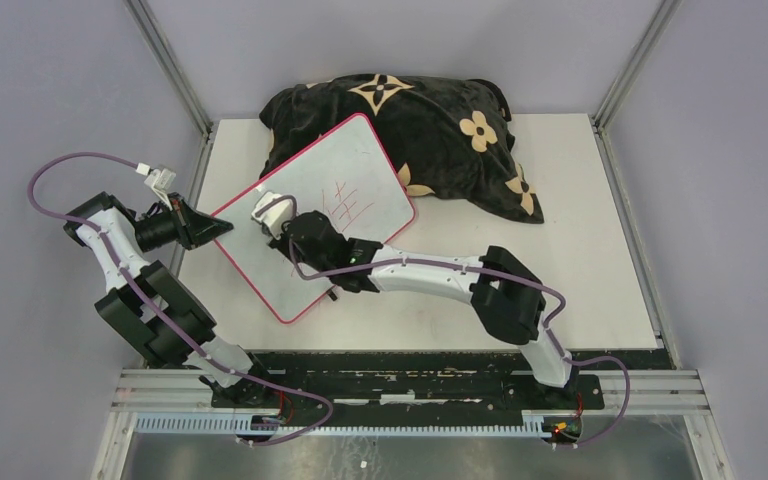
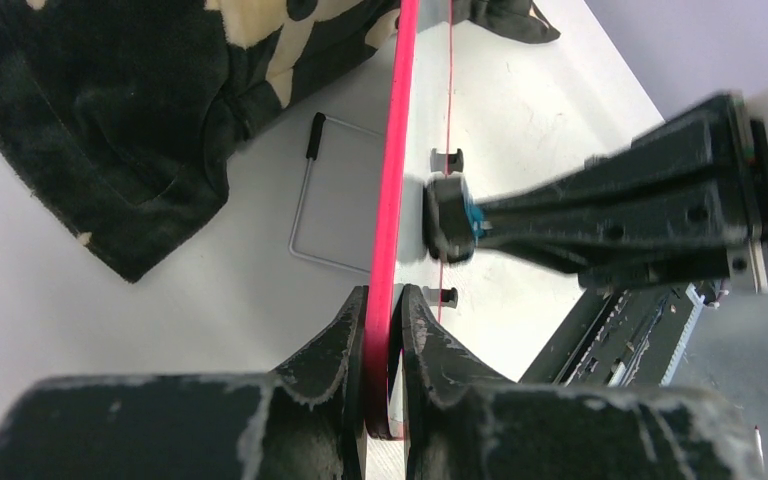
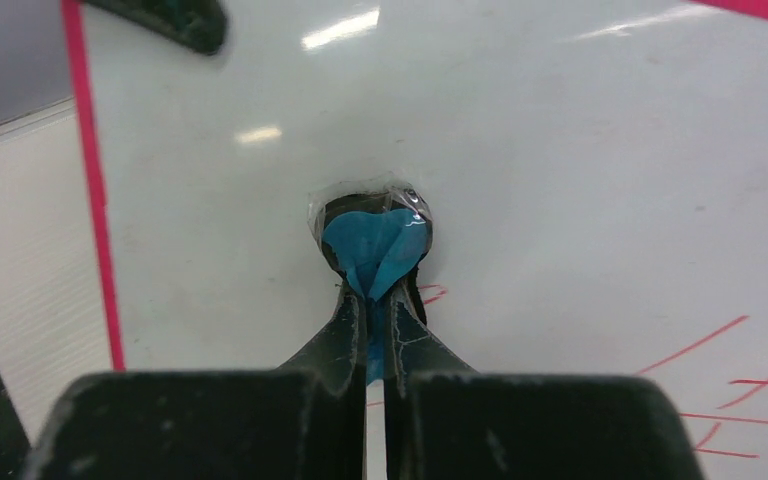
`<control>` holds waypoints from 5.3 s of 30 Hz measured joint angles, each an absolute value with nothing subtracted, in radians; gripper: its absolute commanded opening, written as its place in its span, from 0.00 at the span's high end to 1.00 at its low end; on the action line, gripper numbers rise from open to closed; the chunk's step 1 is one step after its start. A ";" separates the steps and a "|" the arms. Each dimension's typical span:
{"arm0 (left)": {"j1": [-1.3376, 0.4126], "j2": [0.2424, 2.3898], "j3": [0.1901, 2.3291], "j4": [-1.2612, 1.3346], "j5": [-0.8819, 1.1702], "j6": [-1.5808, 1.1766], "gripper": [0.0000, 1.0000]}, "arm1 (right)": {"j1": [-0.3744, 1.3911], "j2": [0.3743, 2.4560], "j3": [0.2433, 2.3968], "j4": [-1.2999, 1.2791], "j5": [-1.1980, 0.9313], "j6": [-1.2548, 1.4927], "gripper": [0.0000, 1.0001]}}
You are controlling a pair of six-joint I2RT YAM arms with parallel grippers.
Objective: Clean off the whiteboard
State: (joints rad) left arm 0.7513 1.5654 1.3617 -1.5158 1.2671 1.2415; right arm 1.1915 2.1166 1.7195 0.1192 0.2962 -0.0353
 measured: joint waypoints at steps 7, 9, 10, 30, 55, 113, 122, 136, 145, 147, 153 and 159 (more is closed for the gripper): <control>0.751 1.565 1.362 -1.516 1.268 1.242 0.97 | 1.089 2.077 1.718 0.112 0.296 -0.032 1.00; 0.751 1.565 1.362 -1.516 1.268 1.242 0.97 | 1.062 2.066 1.709 0.115 0.296 -0.030 1.00; 0.751 1.565 1.362 -1.517 1.268 1.242 0.97 | 1.049 2.059 1.700 0.117 0.296 -0.027 1.00; 0.752 1.563 1.357 -1.525 1.266 1.242 0.97 | 1.125 2.096 1.777 0.056 0.335 -0.016 0.99; 0.751 1.540 1.340 -1.509 1.269 1.242 0.97 | 1.199 2.136 1.802 0.036 0.309 -0.031 1.00; 0.756 1.543 1.335 -1.511 1.267 1.242 0.97 | 1.122 2.016 1.494 0.210 0.270 0.064 1.00; 0.754 1.543 1.334 -1.514 1.267 1.242 0.97 | 0.985 1.985 1.509 0.202 0.269 0.080 0.99; 0.758 1.542 1.333 -1.521 1.255 1.242 0.97 | 1.098 2.057 1.665 0.117 0.316 0.091 0.99; 0.758 1.538 1.328 -1.520 1.258 1.242 0.97 | 1.247 2.125 1.698 0.133 0.282 0.089 1.00; 0.758 1.538 1.328 -1.520 1.259 1.242 0.97 | 1.254 2.128 1.697 0.135 0.285 0.088 0.99; 0.758 1.538 1.325 -1.514 1.259 1.243 0.97 | 1.248 2.128 1.693 0.139 0.292 0.081 1.00; 0.757 1.538 1.322 -1.504 1.260 1.242 0.97 | 1.222 2.117 1.667 0.158 0.276 0.085 1.00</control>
